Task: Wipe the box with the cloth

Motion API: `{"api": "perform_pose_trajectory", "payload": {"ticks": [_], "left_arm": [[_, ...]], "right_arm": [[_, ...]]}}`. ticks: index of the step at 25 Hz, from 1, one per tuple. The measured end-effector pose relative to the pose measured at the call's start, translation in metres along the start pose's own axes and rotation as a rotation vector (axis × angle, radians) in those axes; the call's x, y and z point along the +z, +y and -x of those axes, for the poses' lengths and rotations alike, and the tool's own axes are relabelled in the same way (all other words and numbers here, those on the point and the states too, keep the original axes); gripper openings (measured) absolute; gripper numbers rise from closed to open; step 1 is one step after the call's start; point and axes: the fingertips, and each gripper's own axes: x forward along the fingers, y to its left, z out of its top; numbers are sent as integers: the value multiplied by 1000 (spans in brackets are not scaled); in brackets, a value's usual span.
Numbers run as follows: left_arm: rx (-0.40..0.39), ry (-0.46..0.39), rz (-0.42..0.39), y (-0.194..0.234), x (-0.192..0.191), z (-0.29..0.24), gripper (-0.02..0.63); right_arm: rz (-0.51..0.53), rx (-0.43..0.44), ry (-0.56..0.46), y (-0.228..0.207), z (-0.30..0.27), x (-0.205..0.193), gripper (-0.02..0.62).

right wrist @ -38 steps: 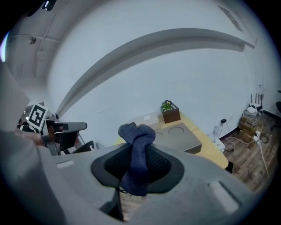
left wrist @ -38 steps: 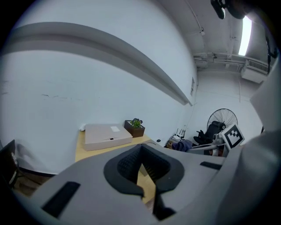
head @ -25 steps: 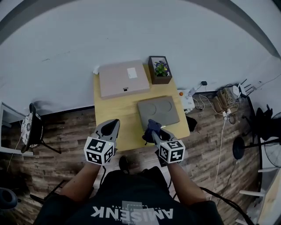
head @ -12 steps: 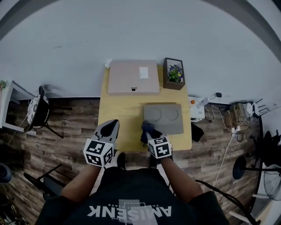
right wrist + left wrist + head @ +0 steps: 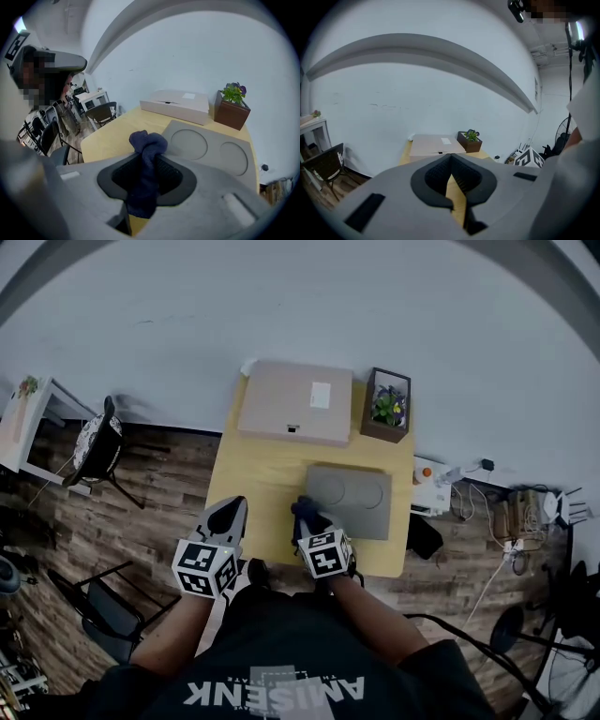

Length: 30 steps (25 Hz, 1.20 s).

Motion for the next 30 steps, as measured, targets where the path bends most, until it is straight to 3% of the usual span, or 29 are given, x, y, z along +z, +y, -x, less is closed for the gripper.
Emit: {"api": "perform_pose_trajectory", "payload": {"ticks": [7,30], "left_arm": [[-21,1,-23,-8,6,-5,2],[-197,19,-106,-56,17,-38,2]], "right_arm": [[-66,-28,-12,-20,7,-9,98],[-284,-196,1,-115,75,-73,100]]}}
